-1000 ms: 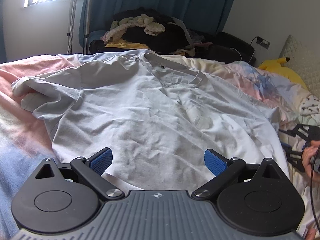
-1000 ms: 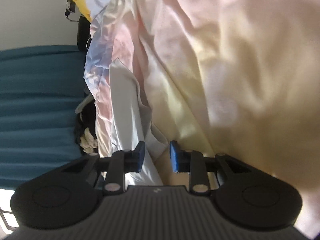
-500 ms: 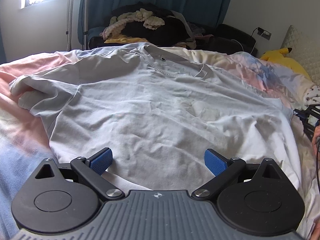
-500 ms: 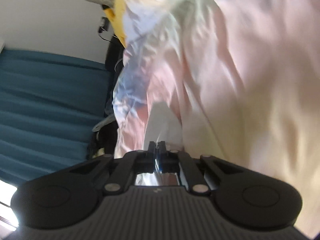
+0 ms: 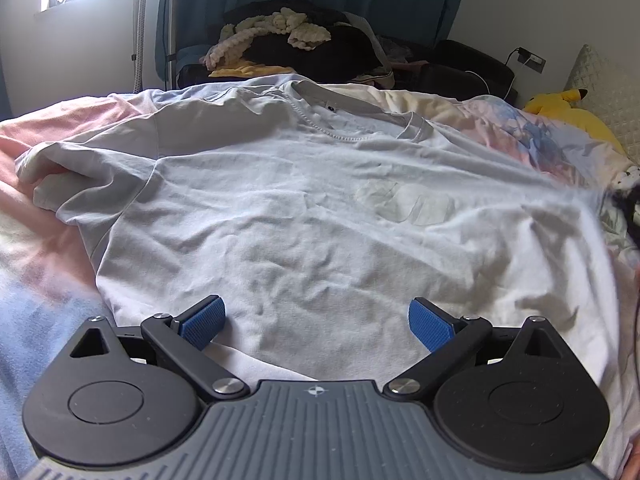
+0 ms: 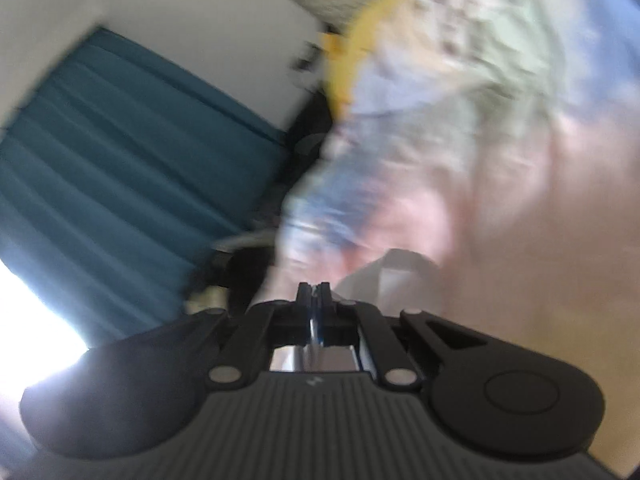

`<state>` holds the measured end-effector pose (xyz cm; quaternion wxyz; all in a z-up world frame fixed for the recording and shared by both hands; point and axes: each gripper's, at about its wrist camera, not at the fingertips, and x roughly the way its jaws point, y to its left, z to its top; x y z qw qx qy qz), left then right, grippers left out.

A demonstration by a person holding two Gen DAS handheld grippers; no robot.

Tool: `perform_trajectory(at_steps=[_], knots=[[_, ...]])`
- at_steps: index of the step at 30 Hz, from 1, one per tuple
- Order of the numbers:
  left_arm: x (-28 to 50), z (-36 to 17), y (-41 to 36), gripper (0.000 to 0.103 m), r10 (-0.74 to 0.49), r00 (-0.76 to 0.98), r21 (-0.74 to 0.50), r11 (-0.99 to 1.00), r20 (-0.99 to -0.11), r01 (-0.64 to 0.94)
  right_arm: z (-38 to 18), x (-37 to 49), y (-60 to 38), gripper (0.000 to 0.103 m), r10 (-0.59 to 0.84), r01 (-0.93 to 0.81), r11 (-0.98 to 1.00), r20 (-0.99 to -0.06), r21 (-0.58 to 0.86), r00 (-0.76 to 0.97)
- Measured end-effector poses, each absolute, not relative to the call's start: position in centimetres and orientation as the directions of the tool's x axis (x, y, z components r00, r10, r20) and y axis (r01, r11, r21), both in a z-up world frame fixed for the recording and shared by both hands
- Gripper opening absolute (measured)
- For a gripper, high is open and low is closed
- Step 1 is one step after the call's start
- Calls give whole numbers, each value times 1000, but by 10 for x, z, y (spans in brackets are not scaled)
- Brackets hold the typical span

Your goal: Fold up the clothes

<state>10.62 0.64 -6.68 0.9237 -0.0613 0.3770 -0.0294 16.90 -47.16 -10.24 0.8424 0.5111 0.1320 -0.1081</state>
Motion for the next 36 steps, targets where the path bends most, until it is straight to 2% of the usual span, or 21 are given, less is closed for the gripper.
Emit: perform_trajectory(at_steps=[2, 4, 6, 7, 9, 10, 11, 16, 21, 26, 30, 33, 35, 36], knots=[[107, -67, 7, 99, -101, 716, -137, 991, -691, 7, -125, 176, -479, 3, -37, 431, 421, -460, 798, 887], [108, -66, 8, 99, -101, 720, -139, 990, -686, 6, -144, 176, -481, 4, -10, 501, 394, -542, 770, 840], [108, -65, 9, 99, -100, 725, -142, 990, -682, 3, -150, 174, -478, 4, -3, 500, 423, -550, 756, 835], [108, -65, 10, 99, -100, 727, -145, 989, -679, 0, -146, 174, -476, 8, -16, 501, 453, -555, 738, 832], [108, -62, 13, 99, -104, 735, -157, 988, -670, -3, -132, 170, -469, 20, -50, 500, 528, -563, 686, 825], [107, -61, 16, 99, -108, 739, -163, 987, -665, -2, -124, 168, -465, 44, -69, 499, 568, -566, 654, 821], [107, -60, 18, 99, -113, 742, -172, 985, -661, -4, -116, 164, -460, 62, -89, 494, 605, -564, 624, 821], [105, -49, 32, 99, -119, 766, -223, 974, -632, -33, -78, 136, -422, 62, -131, 413, 747, -493, 521, 860], [104, -35, 63, 99, -60, 795, -258, 958, -604, -124, -58, 103, -352, 62, 60, 190, 823, -416, 535, 908], [120, -12, 125, 99, 58, 785, -282, 915, -616, -289, -70, 95, -279, 62, 252, 3, 862, -432, 508, 866], [145, -2, 188, 98, 144, 760, -303, 858, -633, -415, -84, 109, -249, 62, 298, -78, 898, -467, 434, 833], [169, -15, 237, 97, 205, 710, -319, 786, -674, -530, -91, 118, -247, 62, 324, -79, 881, -473, 467, 819], [184, -27, 265, 92, 213, 676, -332, 743, -705, -581, -95, 120, -246, 62, 329, -71, 872, -474, 484, 817], [191, -35, 276, 86, 193, 666, -350, 728, -721, -589, -97, 124, -248, 62, 331, -65, 867, -474, 494, 816]])
